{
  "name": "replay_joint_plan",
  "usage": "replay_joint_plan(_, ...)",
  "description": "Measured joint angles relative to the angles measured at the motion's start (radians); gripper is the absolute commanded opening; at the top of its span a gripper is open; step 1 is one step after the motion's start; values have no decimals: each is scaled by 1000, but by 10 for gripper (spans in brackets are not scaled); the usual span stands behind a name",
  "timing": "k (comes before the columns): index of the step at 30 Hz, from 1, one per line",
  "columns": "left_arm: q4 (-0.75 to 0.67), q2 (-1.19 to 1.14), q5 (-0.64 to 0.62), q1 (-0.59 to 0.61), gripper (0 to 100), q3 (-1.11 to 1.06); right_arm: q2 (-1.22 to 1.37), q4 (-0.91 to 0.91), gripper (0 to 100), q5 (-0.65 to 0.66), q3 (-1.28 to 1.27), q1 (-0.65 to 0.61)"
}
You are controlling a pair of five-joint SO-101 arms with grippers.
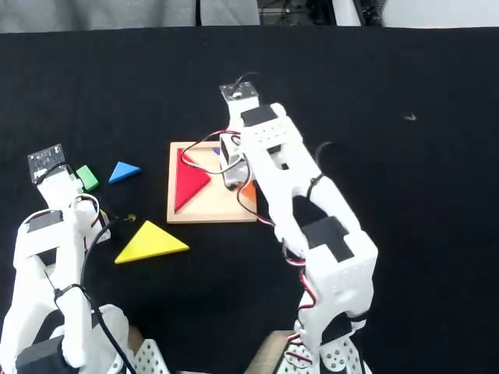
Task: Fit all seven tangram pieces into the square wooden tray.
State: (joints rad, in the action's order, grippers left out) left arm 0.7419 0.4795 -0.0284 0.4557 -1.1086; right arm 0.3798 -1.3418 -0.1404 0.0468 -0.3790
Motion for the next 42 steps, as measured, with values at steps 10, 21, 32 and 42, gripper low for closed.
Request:
replay_joint_plan(10,0,0,0,0,120,0,54,-34,116,-34,17,-5)
replay_joint_plan(21,0,0,0,0,120,0,210,-114,121,-78,190,-48)
replay_joint_plan(32,0,0,0,0,120,0,226,-187,236,-106,241,-61)
replay_joint_plan(42,0,0,0,0,120,0,187,-198,106,-25,241,-80)
